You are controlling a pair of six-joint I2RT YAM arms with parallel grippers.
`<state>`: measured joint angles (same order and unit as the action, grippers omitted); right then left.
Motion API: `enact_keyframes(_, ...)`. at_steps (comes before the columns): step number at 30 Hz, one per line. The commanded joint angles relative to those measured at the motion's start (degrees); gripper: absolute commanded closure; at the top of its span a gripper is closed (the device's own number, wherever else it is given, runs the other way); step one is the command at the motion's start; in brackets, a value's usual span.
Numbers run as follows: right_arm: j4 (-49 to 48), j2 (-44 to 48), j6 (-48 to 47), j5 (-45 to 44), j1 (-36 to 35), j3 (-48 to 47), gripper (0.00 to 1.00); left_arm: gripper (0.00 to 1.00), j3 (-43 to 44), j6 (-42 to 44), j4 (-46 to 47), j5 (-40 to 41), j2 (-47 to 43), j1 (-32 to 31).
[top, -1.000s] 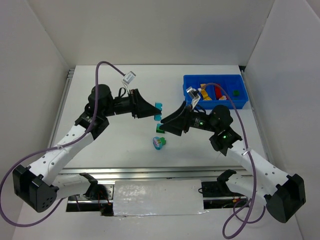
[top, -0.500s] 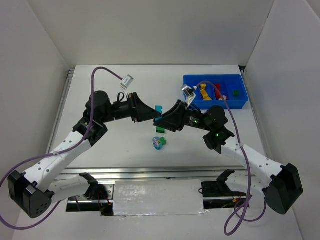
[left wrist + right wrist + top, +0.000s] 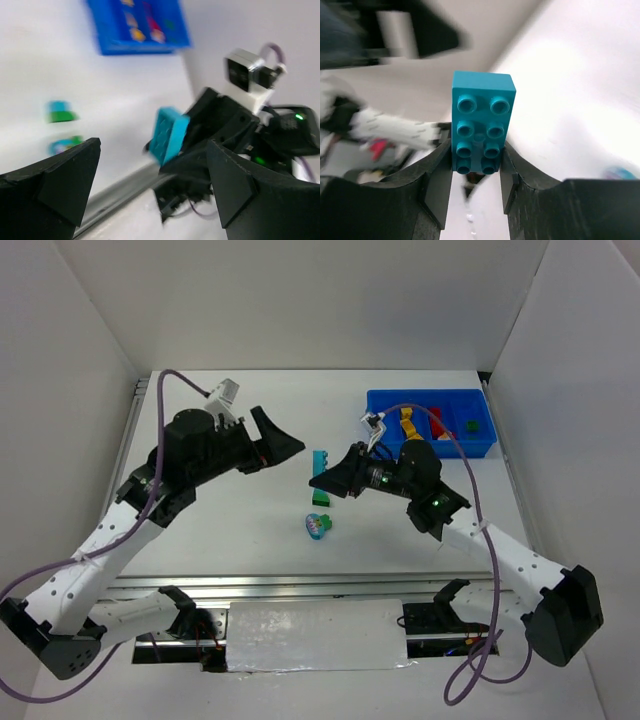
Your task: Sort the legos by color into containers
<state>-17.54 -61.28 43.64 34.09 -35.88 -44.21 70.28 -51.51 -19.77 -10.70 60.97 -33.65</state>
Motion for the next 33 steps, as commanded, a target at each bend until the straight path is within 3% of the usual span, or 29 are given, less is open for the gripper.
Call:
enact_keyframes(1,22.6,-3.6,-11.0,-12.7,6.3,-8.1,1.00,0.00,6.8,0.2,-22.4,23.7,0.5,2.3)
enact_keyframes(2,31.6,-8.4,-12.1,-16.0,8.4,-12.6,1.00,0.01,6.9,0.0,-24.2,24.8,0.3,3.3)
enact_keyframes(5,41.8,-17.4,-15.7,-27.3,17.3,-20.5,1.00,0.01,4.0,2.5,-25.4,23.3,-1.6,6.4)
enact_keyframes(8,54.3,-34.5,-20.0,-33.9,22.8,-34.5,1.00,0.01,-0.4,3.4,-25.2,19.9,-3.1,6.9)
enact_keyframes(12,62.5,-47.5,-22.7,-41.0,24.6,-54.7,1.00,0.01,-5.8,3.5,-24.5,14.1,-3.9,7.5)
enact_keyframes(17,66.3,-55.3,-24.7,-42.7,25.1,-65.5,0.96,0.01,-9.8,4.6,-23.4,11.0,-5.6,7.5)
enact_keyframes(20,66.2,-56.8,-25.9,-41.7,25.3,-66.6,0.80,0.01,-11.0,6.0,-23.0,9.1,-6.5,7.5)
enact_keyframes(21,66.3,-57.1,-26.1,-41.6,25.2,-67.0,0.64,0.00,-11.5,6.2,-22.9,8.3,-6.7,7.5)
enact_keyframes(22,66.8,-57.9,-26.4,-41.6,25.2,-67.4,0.55,0.00,-12.2,6.3,-22.9,8.0,-6.8,7.5)
enact_keyframes(29,66.8,-58.4,-26.1,-37.3,25.4,-68.8,0.43,0.00,-12.6,6.9,-23.6,7.2,-6.0,7.4)
enact_keyframes(30,66.9,-58.3,-26.1,-37.2,25.4,-68.9,0.17,0.00,-12.4,7.0,-23.7,7.4,-5.8,7.5)
enact_keyframes(33,66.8,-56.6,-25.7,-37.1,25.3,-68.0,0.10,0.00,-12.7,6.9,-23.9,8.4,-6.1,7.5)
